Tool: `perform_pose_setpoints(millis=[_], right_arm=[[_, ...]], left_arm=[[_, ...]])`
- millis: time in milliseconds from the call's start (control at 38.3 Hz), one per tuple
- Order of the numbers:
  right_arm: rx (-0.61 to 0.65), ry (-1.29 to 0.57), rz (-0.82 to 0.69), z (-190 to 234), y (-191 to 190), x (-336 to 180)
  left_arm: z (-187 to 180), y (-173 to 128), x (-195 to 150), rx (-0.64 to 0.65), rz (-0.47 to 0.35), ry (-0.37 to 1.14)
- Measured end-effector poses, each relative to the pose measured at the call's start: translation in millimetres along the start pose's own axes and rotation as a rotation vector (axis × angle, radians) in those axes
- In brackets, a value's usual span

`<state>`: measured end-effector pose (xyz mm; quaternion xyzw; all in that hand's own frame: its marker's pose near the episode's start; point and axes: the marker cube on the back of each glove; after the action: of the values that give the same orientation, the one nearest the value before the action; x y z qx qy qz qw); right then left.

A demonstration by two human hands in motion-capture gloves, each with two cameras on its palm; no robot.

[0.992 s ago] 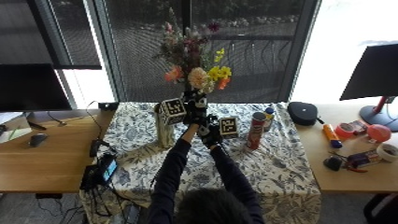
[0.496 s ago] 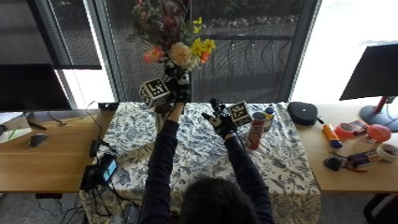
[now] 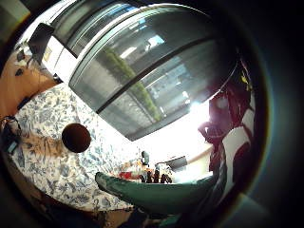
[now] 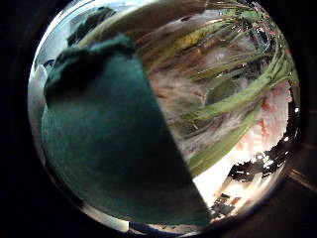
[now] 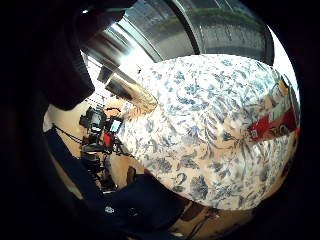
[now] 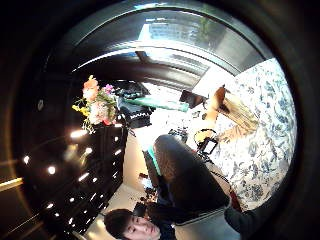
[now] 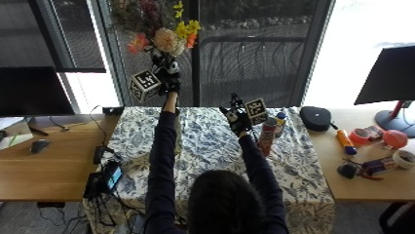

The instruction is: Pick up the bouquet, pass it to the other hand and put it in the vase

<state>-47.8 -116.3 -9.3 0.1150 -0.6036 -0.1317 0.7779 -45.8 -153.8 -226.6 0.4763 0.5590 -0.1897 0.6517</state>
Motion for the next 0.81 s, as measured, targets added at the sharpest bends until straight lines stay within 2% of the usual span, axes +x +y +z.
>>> perform_pose_setpoints(millis=[52, 104, 496, 652, 809], right_arm=[[0.014, 0.002, 0.102, -2.3, 0.6, 5.1], [0.024, 0.004, 0.13, -4.8, -3.8, 14.4], [0.033, -0.066, 0.14, -7.0, -24.5, 33.6], [0.039, -0.105, 0.17, -0.4, -16.2, 17.2], [0.041, -0.083, 0.159, 3.0, -25.8, 35.4]], left_arm=[[0.5, -4.2, -1.5, 0.008, 0.009, -0.011], [1.3, -7.3, -2.9, 0.013, 0.019, -0.023], [18.1, -19.4, -36.4, 0.009, 0.037, -0.073], [29.1, -18.4, -53.9, -0.02, 0.014, -0.058], [36.2, -22.8, -70.4, -0.011, 0.007, -0.061]])
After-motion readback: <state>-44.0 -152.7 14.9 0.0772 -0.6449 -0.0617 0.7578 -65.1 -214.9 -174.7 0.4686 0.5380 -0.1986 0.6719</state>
